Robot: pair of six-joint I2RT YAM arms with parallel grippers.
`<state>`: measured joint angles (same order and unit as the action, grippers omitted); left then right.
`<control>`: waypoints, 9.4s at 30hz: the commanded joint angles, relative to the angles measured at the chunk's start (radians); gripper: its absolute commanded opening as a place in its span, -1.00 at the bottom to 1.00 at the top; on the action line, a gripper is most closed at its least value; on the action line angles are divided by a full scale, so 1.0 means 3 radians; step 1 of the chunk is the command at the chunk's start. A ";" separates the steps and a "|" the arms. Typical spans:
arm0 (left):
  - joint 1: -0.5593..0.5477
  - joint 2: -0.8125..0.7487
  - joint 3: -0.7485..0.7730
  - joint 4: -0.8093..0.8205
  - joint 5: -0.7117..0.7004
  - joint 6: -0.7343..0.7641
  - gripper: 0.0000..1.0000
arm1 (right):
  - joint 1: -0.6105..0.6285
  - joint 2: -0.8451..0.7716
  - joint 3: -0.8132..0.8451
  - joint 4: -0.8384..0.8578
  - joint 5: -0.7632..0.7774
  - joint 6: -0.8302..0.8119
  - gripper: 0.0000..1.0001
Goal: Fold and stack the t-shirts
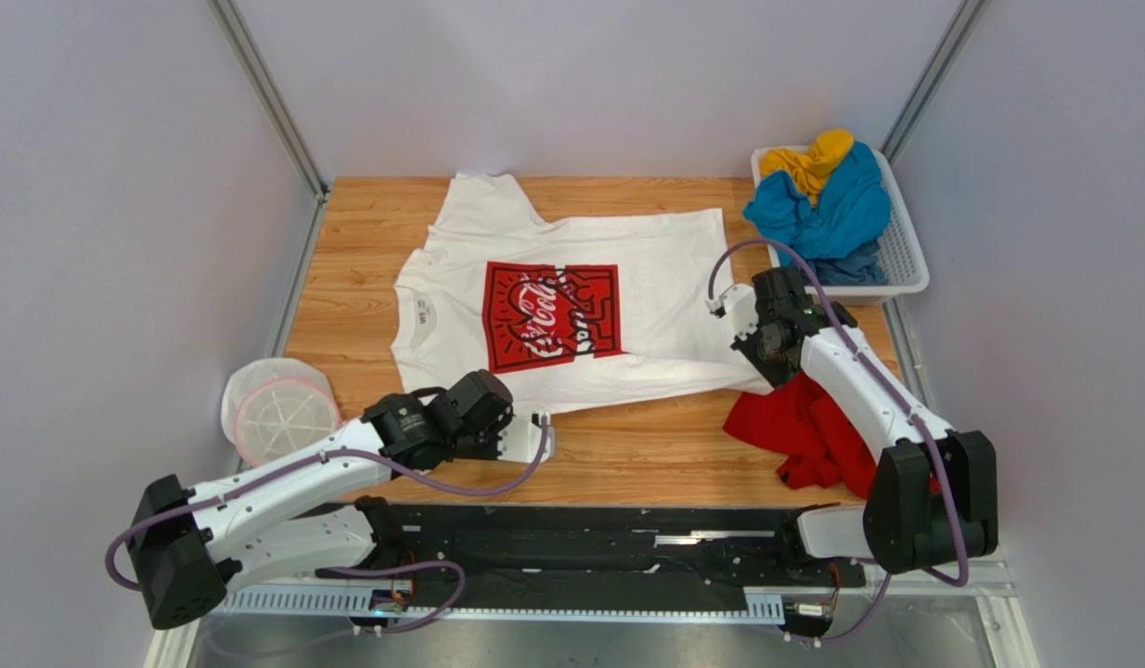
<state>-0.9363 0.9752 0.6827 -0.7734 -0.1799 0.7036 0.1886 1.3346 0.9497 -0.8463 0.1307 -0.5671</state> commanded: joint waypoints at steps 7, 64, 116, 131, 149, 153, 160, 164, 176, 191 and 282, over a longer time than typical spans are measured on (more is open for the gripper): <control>0.0129 0.0068 0.0137 0.0435 -0.0428 0.0594 -1.00 | 0.0005 0.0076 0.0383 -0.0094 0.0107 -0.0043 -1.00; 0.1756 0.2788 0.2061 0.1683 -0.0254 0.2072 -1.00 | 0.0072 0.2536 0.2587 -0.0027 0.0342 -0.0324 -1.00; 0.0621 0.0165 0.0613 0.0119 -0.0940 0.1658 -1.00 | 0.0302 -0.0123 0.0567 -0.0513 0.0219 0.0142 -1.00; 0.0610 0.0098 0.0281 0.0200 -0.0894 0.1827 -1.00 | 0.0302 0.0148 0.0679 -0.0349 0.0423 0.0095 -1.00; 0.1244 0.0956 0.0501 0.1269 -0.0572 0.2573 -1.00 | 0.0240 0.0930 0.1191 -0.0068 0.0557 -0.0130 -1.00; 0.1326 0.1213 0.0629 0.1412 -0.0495 0.2614 -1.00 | 0.0246 0.1119 0.1278 -0.0017 0.0531 -0.0135 -1.00; 0.1408 0.1576 0.0746 0.1596 -0.0433 0.2691 -1.00 | 0.0235 0.1436 0.1380 0.0106 0.0485 -0.0140 -1.00; 0.1469 0.1760 0.0813 0.1688 -0.0393 0.2722 -1.00 | 0.0240 0.1620 0.1472 0.0142 0.0480 -0.0140 -1.00; 0.1541 0.1975 0.0941 0.1724 -0.0372 0.2712 -1.00 | 0.0240 0.1927 0.1768 0.0203 0.0444 -0.0130 -1.00; 0.1643 0.2164 0.1048 0.1780 -0.0382 0.2732 -1.00 | 0.0230 0.2245 0.2070 0.0285 0.0567 -0.0196 -1.00; 0.3126 0.3033 0.2863 -0.0863 0.1637 0.0963 0.58 | 0.0379 0.1094 0.0746 0.0351 0.0219 0.0249 -0.20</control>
<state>-0.0528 1.8999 1.4769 -0.8948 0.1875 1.0317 0.2943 1.7119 1.1816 -0.7620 0.2066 -0.5159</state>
